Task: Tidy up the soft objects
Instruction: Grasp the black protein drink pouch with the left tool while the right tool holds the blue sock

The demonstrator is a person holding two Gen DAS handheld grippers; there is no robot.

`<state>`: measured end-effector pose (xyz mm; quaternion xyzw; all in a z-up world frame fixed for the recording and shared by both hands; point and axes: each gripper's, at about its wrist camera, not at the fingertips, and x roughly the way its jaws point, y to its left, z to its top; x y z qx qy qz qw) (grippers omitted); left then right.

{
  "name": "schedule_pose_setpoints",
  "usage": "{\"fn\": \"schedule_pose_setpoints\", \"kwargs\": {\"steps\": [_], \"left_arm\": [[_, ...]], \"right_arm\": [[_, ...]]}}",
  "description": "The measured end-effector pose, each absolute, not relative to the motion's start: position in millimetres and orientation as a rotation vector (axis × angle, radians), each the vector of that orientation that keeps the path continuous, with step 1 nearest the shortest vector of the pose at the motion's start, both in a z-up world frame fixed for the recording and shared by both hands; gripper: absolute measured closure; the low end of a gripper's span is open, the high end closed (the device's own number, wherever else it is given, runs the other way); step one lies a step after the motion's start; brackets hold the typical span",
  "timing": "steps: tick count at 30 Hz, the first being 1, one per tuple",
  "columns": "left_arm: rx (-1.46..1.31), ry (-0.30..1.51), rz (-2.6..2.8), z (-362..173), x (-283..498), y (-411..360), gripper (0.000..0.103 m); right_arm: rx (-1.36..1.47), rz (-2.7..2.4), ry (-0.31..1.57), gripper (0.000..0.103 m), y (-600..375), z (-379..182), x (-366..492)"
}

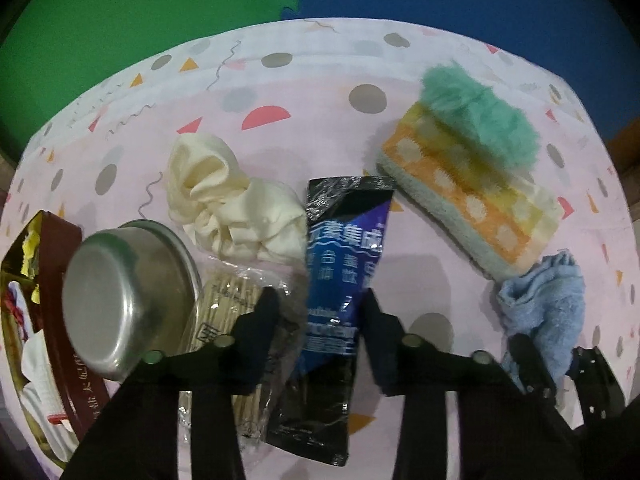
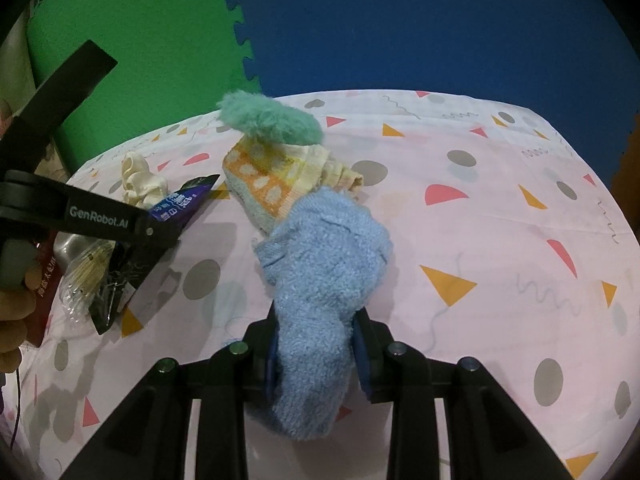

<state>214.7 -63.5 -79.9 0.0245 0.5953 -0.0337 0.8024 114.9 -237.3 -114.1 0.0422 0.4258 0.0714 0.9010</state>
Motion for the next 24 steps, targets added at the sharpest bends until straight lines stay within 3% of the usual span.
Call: {"fn": "schedule_pose_setpoints", "kwargs": {"steps": [2, 24], "left_arm": [[0.054, 1.269, -0.081, -77.0, 214.4, -61.8, 0.075], [-0.104, 1.284, -0.269, -48.8, 196.7, -56.8, 0.077]], "right_arm": [[0.088, 0.148, 0.881, 0.071, -237.5, -114.0, 115.1], [0.095, 0.15, 0.883, 0.071, -236.9, -114.9, 116.1]]}}
